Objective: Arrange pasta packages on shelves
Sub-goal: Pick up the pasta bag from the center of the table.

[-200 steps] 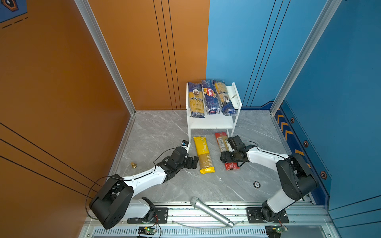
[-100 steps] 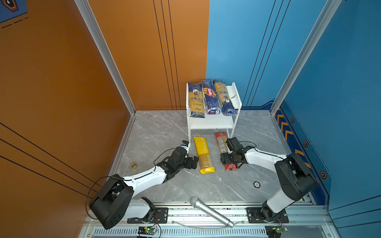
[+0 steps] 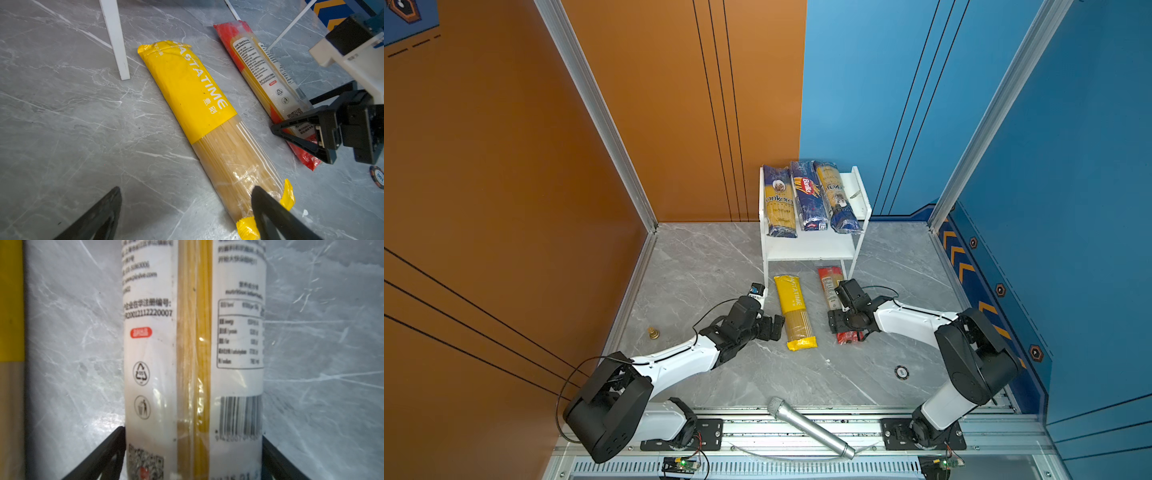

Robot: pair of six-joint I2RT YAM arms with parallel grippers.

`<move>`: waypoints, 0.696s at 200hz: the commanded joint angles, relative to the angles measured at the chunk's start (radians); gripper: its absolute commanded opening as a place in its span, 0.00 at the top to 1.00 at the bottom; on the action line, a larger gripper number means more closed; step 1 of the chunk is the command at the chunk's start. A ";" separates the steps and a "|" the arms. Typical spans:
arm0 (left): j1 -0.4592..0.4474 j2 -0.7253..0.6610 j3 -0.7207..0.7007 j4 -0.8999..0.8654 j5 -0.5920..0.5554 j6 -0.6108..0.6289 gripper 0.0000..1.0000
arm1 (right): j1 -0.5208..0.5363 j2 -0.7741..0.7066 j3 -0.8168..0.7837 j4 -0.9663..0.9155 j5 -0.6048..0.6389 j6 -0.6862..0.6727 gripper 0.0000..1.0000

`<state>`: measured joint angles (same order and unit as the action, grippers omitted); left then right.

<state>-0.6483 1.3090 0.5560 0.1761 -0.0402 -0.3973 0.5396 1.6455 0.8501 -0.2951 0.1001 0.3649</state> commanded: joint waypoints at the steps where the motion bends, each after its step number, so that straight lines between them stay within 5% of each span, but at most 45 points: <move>1: 0.000 -0.013 -0.006 0.006 0.015 0.002 0.02 | 0.020 0.059 -0.015 -0.099 0.036 0.014 0.14; 88: -0.005 -0.024 -0.017 0.008 0.004 -0.002 0.02 | 0.031 0.057 -0.032 -0.107 0.045 0.023 0.11; 139: -0.006 -0.010 -0.002 0.007 0.014 0.003 0.02 | 0.033 0.048 -0.046 -0.095 0.045 0.032 0.17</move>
<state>-0.6491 1.3052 0.5556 0.1757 -0.0402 -0.3973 0.5625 1.6535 0.8562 -0.2939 0.1287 0.3958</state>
